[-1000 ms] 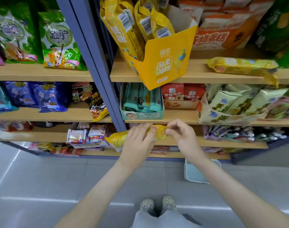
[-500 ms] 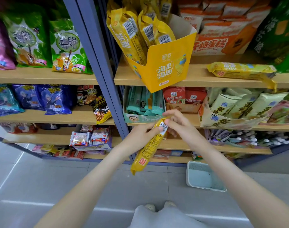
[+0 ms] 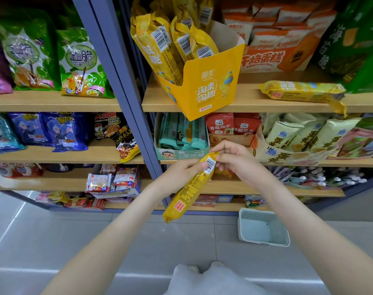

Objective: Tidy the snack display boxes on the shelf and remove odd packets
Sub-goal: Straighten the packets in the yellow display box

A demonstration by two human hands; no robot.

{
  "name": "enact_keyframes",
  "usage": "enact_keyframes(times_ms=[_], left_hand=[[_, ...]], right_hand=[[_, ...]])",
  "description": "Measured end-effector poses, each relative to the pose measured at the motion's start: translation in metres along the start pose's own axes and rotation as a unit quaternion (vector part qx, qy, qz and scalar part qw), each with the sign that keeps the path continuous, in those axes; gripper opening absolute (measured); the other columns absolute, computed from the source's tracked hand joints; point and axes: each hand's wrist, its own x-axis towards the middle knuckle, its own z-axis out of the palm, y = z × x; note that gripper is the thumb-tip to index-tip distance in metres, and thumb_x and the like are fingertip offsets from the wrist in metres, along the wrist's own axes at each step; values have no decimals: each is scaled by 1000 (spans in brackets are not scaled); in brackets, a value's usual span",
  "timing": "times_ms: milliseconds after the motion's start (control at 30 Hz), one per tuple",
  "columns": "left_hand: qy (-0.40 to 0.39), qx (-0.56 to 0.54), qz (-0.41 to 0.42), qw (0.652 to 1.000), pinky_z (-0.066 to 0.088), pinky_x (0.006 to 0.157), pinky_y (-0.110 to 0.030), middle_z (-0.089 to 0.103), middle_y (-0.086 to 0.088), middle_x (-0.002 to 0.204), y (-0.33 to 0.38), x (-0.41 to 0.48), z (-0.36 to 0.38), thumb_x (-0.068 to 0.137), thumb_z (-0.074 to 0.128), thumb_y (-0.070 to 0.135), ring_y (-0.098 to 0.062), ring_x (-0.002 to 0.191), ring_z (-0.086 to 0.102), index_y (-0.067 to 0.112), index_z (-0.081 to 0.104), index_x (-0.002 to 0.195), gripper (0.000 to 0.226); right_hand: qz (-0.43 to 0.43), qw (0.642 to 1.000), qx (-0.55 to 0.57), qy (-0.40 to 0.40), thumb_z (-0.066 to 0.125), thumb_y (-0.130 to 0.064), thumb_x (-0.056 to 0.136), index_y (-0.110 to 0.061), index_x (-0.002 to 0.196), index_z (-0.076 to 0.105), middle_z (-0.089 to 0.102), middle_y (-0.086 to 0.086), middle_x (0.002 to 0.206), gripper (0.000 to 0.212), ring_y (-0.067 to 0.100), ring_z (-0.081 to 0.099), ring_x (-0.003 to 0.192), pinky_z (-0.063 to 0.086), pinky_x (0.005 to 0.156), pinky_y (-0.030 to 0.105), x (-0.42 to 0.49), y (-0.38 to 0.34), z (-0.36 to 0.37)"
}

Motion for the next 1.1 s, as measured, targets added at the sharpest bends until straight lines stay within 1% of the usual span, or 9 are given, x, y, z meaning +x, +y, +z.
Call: enact_keyframes(times_ms=[67, 200, 367, 433, 500, 600, 700, 867, 1100], left_hand=[[1, -4, -1, 1000, 53, 90, -52, 74, -8, 99, -1, 0, -1, 92, 50, 54, -28, 94, 69, 31, 69, 103, 33], [-18, -37, -6, 999, 53, 91, -52, 74, -8, 100, -5, -1, -5, 84, 50, 61, -30, 96, 69, 26, 70, 107, 47], [-13, -50, -7, 999, 54, 94, -40, 71, 6, 108, -3, -3, -2, 82, 48, 61, -18, 107, 66, 32, 63, 118, 49], [2, 35, 3, 999, 49, 99, -39, 60, 8, 119, -2, -2, 2, 80, 59, 62, -15, 116, 58, 29, 47, 132, 63], [52, 93, 14, 994, 49, 95, -36, 54, 9, 117, 0, -3, 7, 78, 73, 53, -12, 107, 57, 30, 34, 129, 68], [99, 57, 53, 992, 55, 80, -35, 66, 6, 103, -3, -3, 8, 84, 70, 45, -12, 86, 66, 35, 38, 113, 45], [73, 0, 45, 996, 54, 73, -24, 69, 10, 94, -8, -3, 2, 91, 64, 41, -7, 82, 66, 34, 54, 112, 24], [44, -41, 36, 998, 52, 90, -27, 68, 14, 113, -14, -2, 0, 92, 59, 43, -2, 102, 64, 33, 59, 126, 35], [11, -103, 10, 995, 52, 75, -16, 69, 13, 105, -13, -8, -6, 97, 54, 37, -1, 92, 67, 37, 59, 119, 23]], right_hand=[[-2, 1000, 4, -16, 50, 10, 91, -8, 93, 62, 62, 9, 81, 22, 13, 57, 69, 49, 61, 22, 0, 2, -2], [-27, 991, -125, -23, 60, -7, 92, -21, 91, 65, 54, 2, 104, 15, 12, 55, 96, 48, 88, 26, 0, 2, -5], [-54, 983, -163, 72, 64, -10, 90, -18, 70, 59, 55, -3, 75, 22, 3, 51, 69, 45, 70, 24, 4, -2, 2], [-44, 977, -157, 135, 66, -12, 89, -20, 70, 61, 55, -3, 72, 21, 10, 51, 71, 46, 72, 35, 9, -1, 3], [-40, 978, -125, 160, 67, -12, 88, -21, 77, 63, 57, -3, 73, 15, 11, 53, 72, 47, 73, 35, 10, -3, 3], [-50, 992, -96, 71, 65, -8, 89, -24, 99, 62, 59, 3, 83, 19, 11, 57, 76, 50, 68, 27, 8, -8, -4], [-36, 992, -119, -15, 60, -6, 93, -25, 106, 63, 57, 10, 95, 23, 12, 58, 79, 53, 67, 23, 4, -12, -12], [-17, 994, -100, -25, 55, 1, 94, -17, 104, 65, 62, 13, 101, 23, 7, 62, 80, 55, 71, 20, 1, -13, -11], [-16, 996, -82, -14, 56, 1, 93, -13, 95, 64, 64, 10, 96, 16, 12, 63, 82, 55, 71, 20, 3, -7, -8]])
